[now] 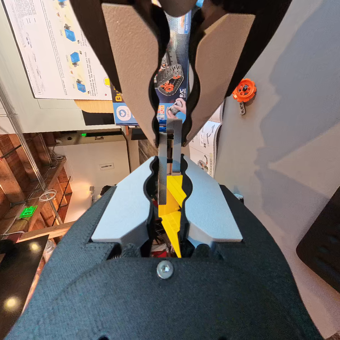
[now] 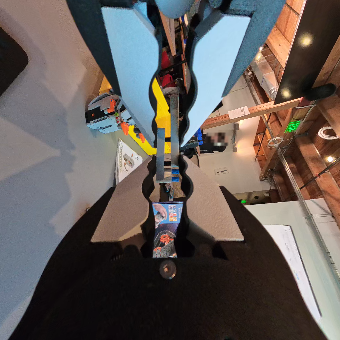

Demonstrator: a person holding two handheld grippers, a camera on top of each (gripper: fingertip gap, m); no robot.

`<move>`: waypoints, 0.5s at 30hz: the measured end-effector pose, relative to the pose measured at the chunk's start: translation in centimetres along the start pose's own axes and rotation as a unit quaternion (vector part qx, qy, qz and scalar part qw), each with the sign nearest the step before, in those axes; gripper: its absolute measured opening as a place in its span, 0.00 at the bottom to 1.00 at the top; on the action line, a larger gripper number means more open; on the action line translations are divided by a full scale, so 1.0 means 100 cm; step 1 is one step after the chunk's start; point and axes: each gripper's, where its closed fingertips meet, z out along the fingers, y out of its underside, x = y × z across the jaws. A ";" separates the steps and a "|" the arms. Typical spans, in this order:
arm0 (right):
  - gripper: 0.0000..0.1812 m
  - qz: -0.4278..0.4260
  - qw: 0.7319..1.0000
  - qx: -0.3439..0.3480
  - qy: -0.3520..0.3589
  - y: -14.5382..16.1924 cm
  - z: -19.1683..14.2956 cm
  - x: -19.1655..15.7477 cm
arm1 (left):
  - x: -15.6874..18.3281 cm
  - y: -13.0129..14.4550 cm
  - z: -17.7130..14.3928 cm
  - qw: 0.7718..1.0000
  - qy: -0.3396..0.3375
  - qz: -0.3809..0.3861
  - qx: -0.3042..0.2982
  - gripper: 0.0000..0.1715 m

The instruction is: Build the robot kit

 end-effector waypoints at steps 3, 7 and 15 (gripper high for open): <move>0.13 -0.013 1.000 -0.002 0.011 0.001 0.001 0.001 | 0.000 0.002 0.003 1.000 0.007 -0.013 0.000 0.13; 0.13 -0.014 1.000 0.007 0.018 -0.001 -0.001 0.003 | -0.003 0.001 0.003 1.000 -0.004 -0.009 0.008 0.13; 0.13 -0.039 0.999 0.004 0.036 -0.001 -0.002 0.006 | -0.005 -0.001 0.002 1.000 -0.027 0.010 0.004 0.12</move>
